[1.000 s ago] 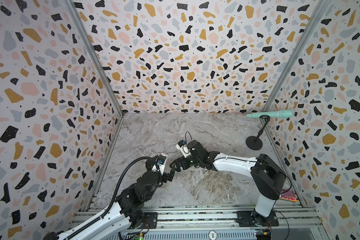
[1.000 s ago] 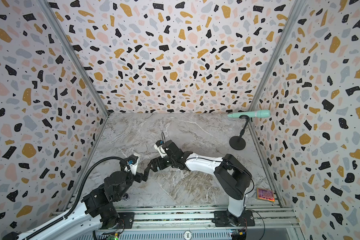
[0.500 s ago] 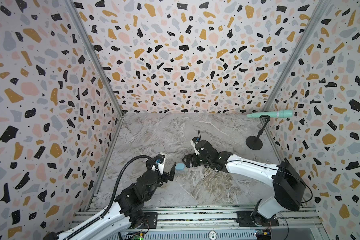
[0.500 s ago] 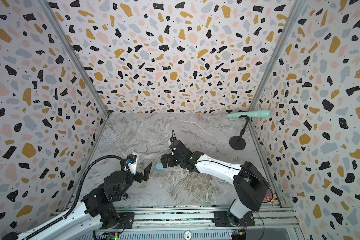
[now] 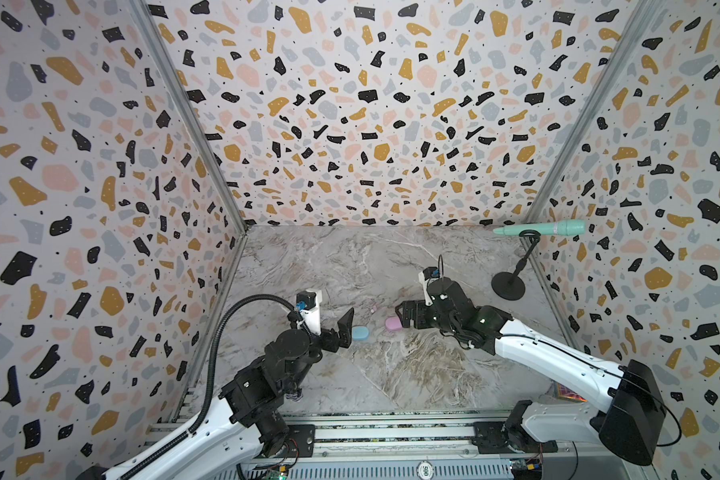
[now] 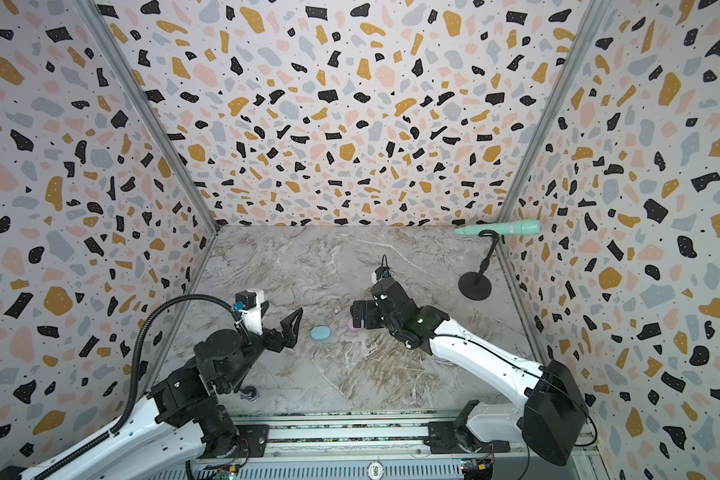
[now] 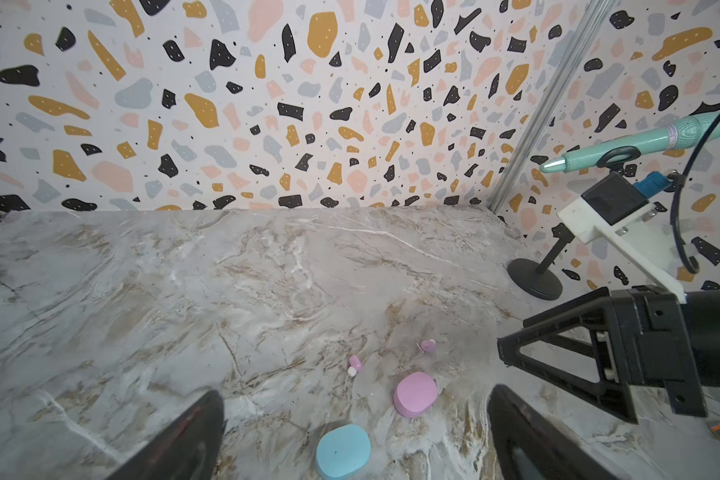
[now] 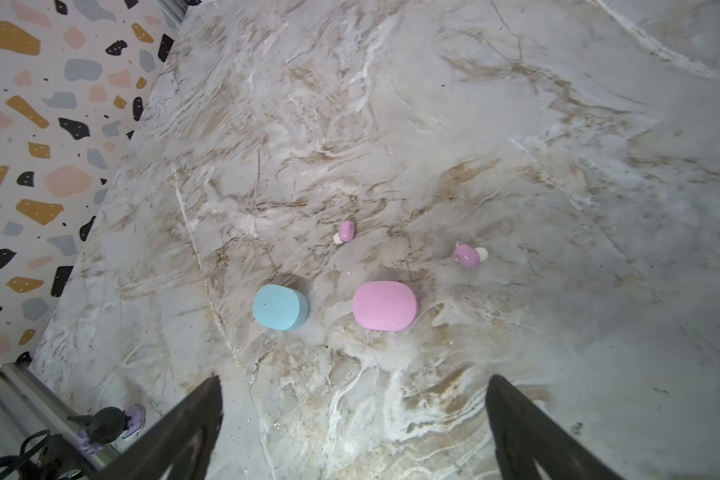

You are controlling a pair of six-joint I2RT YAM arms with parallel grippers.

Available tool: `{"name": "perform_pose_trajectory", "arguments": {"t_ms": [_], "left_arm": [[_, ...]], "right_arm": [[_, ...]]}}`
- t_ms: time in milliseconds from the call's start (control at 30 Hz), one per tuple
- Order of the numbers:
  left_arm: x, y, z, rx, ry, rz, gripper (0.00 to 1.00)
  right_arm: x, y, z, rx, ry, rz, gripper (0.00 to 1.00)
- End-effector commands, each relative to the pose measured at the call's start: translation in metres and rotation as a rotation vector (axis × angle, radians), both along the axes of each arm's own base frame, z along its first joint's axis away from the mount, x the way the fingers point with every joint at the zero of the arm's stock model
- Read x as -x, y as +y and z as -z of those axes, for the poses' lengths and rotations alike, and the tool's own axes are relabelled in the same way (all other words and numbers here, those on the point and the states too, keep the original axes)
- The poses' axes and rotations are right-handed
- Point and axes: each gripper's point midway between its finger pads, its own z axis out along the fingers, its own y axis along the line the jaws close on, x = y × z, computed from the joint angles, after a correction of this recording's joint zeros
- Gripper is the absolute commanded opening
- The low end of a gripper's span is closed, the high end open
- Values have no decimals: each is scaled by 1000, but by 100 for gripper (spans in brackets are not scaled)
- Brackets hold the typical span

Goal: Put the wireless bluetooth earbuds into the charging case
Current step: 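Move the right gripper over the pink case while the left arm draws back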

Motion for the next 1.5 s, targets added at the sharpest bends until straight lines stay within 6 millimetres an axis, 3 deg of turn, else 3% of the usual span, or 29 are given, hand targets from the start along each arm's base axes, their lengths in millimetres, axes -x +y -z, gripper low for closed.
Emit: {"name": "perform_pose_trajectory", "arguments": {"t_ms": [0,167,400,567,800,1467], "left_arm": [[-6,-3,-3,62,49,-32,100],[-14,-4,23,40,125,-88,100],[-18,-8,58,45,213,-127,100],[-19,-8,79,26,264,-146,100],[-17,-4,96,15,297,-168,100],[-10,4,135,-66,374,-192,100]], "right_arm": [[6,-12,8,66,36,0,99],[-1,-18,14,119,69,53,99],[-3,-6,17,124,104,17,99],[-9,-8,17,177,118,33,99],[-16,0,32,317,187,-23,99],[-30,36,76,431,287,-69,95]]}}
